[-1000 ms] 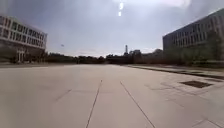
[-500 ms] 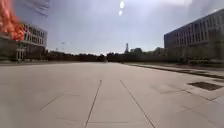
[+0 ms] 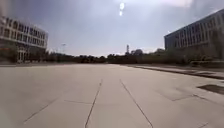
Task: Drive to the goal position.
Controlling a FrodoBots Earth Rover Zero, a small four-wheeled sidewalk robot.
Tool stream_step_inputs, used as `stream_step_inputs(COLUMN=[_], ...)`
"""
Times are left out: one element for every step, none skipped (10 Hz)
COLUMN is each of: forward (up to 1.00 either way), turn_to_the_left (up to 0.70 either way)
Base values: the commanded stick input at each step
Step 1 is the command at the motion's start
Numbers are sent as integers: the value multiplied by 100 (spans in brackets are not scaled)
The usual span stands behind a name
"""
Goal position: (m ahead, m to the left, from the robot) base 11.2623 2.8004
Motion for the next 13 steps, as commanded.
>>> stream_step_inputs(forward=[70, 70, 70, 70, 70, 70, 70, 70, 70, 70, 70, 70, 70], turn_to_the_left=[-2, -2, -2, -2, -2, -2, -2, -2, -2, -2, -2, -2, -2])
